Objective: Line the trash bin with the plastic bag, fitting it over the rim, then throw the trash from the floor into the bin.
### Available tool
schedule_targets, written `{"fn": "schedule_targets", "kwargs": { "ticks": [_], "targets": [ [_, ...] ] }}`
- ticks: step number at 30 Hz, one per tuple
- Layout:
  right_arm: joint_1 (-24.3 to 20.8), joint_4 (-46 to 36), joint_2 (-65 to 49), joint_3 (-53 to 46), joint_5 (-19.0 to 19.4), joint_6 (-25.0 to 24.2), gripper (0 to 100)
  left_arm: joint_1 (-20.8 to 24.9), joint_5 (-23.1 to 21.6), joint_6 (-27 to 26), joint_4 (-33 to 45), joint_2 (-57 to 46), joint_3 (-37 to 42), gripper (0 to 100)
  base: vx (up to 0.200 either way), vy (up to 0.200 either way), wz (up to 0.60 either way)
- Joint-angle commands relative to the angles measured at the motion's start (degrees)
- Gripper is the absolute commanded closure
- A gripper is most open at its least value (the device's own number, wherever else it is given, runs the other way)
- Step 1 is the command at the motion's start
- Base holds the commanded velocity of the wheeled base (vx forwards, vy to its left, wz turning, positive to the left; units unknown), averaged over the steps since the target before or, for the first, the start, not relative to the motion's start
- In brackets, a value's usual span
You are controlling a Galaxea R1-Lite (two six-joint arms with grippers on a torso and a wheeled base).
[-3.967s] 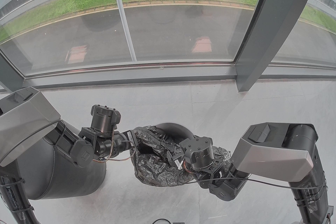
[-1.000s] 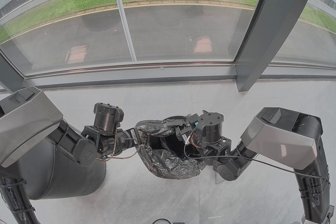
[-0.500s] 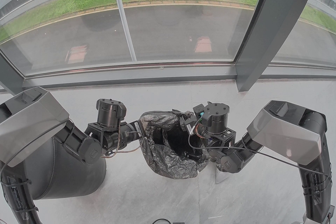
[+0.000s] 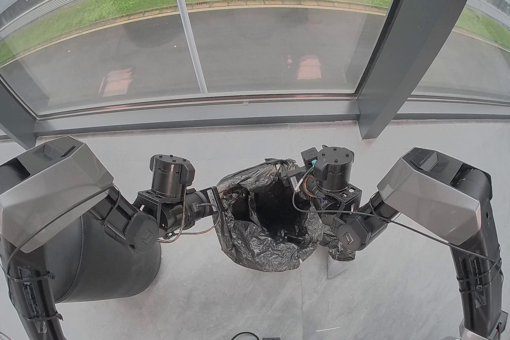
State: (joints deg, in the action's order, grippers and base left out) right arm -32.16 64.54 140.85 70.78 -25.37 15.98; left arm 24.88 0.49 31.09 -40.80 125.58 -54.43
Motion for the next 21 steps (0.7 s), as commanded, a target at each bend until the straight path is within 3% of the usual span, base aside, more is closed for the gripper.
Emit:
{"fn": "schedule_targets", "kwargs": {
  "ticks": [1,15,16,21],
  "targets": [
    [0.3,0.2,1.7,0.9,0.0,0.0,0,0.1,0.0,0.0,-1.2,0.7,-0.1,100,0.0,0.0,0.0],
    [0.3,0.4,2.5,1.4,0.0,-0.4,0,1.0,0.1,-1.7,-2.6,1.2,-0.1,100,0.0,0.0,0.0],
    [0.3,0.4,2.5,1.5,0.0,-0.3,0,1.0,0.2,-2.1,-2.5,1.3,-0.1,0,0.0,0.0,0.0],
    [0.3,0.5,2.3,1.5,0.0,-0.4,0,1.1,0.3,-2.3,-2.6,0.8,-0.1,0,0.0,0.0,0.0]
  ]
}}
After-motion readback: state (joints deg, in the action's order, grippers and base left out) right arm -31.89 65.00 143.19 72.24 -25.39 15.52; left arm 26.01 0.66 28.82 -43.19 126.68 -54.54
